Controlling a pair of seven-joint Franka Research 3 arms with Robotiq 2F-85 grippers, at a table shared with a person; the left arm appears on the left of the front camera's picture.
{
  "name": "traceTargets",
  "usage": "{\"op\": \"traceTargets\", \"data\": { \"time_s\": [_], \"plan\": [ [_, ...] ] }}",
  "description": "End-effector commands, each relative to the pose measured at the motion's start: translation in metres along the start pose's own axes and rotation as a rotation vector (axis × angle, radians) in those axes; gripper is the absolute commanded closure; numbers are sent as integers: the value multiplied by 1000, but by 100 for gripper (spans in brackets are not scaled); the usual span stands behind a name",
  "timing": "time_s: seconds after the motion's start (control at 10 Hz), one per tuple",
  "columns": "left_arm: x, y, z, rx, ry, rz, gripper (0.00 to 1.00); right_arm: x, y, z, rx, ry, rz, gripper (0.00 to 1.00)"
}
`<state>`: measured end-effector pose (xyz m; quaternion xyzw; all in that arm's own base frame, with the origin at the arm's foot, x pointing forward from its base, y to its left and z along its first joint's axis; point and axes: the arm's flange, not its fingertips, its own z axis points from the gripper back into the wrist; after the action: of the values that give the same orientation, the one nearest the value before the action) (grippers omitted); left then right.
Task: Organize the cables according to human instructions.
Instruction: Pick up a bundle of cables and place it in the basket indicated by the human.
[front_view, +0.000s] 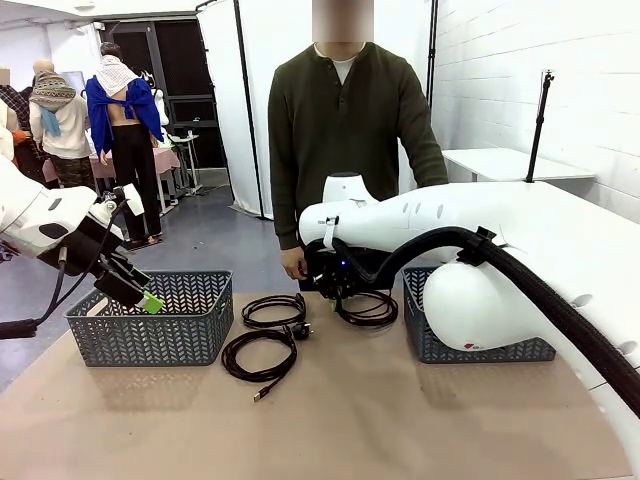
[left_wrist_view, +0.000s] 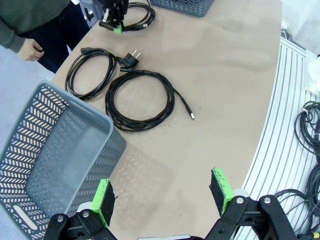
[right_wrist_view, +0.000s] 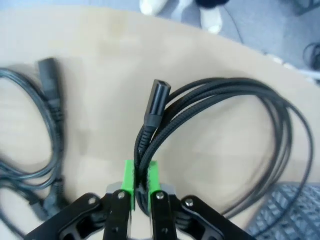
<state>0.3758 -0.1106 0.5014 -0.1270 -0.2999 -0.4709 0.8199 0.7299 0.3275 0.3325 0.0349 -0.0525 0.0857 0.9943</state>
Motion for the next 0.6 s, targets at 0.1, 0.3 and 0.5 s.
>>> {"op": "traceTargets", "data": {
  "time_s": [0.1,0.3,0.5],
  "plan": [
    [-4,3,-1,-16,-13,-13,0,-30,6,56,5,50,173,100],
    [-4,3,-1,-16,-13,-13,0,-54,7,89,16,66,360,100],
    [-4,3,-1,-16,-13,-13,0,-83,0,122,-20,82,572,100]
  ]
}}
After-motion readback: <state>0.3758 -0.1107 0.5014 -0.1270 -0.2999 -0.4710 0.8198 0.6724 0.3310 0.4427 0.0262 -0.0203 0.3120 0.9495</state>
